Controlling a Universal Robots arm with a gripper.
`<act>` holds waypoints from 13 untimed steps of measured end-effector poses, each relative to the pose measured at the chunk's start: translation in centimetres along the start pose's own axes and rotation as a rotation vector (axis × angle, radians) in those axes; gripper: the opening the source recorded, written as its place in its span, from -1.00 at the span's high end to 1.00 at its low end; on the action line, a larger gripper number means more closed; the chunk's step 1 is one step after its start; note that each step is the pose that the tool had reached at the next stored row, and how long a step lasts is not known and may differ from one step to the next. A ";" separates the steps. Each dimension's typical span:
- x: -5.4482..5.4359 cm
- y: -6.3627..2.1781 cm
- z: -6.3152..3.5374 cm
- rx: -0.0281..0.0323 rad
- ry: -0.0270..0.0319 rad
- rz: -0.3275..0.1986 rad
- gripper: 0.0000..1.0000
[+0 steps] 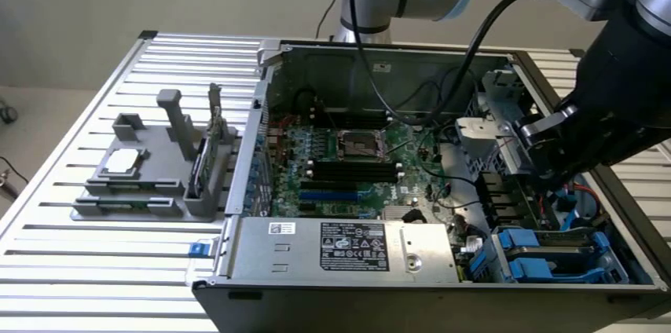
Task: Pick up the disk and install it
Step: 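Insert the first disk wire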
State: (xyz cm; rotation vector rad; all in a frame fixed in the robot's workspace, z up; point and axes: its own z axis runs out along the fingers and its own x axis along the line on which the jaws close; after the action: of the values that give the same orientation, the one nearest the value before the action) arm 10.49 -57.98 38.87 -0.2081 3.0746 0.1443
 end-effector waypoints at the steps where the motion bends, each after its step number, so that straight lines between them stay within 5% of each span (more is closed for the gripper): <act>1: 0.0 0.00 0.00 0.0007 -0.0010 0.010 0.60; 13: -0.1 -0.01 0.00 0.0080 -0.0121 0.129 0.44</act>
State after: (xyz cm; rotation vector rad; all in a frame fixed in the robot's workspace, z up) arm 10.58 -57.98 38.87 -0.0089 3.0754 0.1383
